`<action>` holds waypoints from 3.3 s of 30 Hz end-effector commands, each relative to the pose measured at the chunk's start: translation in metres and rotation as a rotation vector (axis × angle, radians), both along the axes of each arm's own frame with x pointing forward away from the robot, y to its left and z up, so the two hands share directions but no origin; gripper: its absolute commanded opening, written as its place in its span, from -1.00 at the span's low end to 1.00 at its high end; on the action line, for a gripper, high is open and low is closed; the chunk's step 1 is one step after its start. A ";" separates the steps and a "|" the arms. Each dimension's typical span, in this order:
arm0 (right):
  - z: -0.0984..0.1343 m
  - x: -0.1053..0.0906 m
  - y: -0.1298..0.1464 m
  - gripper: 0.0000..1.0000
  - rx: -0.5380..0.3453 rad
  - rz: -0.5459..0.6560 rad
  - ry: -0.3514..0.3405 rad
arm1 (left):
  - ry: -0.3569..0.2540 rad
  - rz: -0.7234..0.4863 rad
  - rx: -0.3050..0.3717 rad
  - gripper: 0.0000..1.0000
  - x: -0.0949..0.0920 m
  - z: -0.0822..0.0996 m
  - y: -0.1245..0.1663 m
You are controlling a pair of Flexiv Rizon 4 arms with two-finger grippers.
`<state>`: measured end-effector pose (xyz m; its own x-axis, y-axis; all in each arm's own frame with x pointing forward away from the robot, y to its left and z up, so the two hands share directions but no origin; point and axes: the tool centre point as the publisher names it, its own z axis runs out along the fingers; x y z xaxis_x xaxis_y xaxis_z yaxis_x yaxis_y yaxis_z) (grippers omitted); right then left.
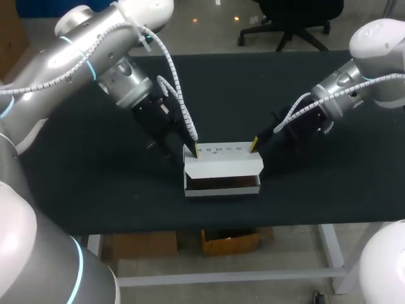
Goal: Assemble the packaging by folding the flat box into shape, placing the metal phone stand inside, and closing the box properly
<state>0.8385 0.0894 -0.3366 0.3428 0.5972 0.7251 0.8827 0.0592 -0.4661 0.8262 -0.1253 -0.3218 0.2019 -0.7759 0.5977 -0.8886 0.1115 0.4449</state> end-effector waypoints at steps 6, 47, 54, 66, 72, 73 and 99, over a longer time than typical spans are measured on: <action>0.003 0.000 0.004 -0.27 0.009 0.008 0.007 | 0.021 -0.019 -0.002 -0.04 0.007 0.000 -0.006; 0.004 0.002 0.009 -0.27 0.047 0.025 0.067 | 0.113 -0.032 -0.050 -0.04 0.007 0.003 -0.005; 0.003 0.001 0.011 -0.27 0.061 0.033 0.078 | 0.134 -0.033 -0.064 -0.04 0.007 0.001 -0.005; 0.005 0.001 0.012 -0.26 0.080 0.034 0.077 | 0.149 -0.035 -0.078 -0.05 0.005 0.003 -0.005; 0.007 0.002 0.012 -0.25 0.092 0.038 0.076 | 0.155 -0.039 -0.075 -0.06 0.005 0.005 -0.007; 0.008 0.002 0.012 -0.25 0.094 0.038 0.076 | 0.157 -0.039 -0.075 -0.05 0.005 0.005 -0.007; 0.013 0.002 0.008 -0.25 0.124 0.030 0.080 | 0.195 -0.046 -0.091 -0.04 0.014 0.010 -0.006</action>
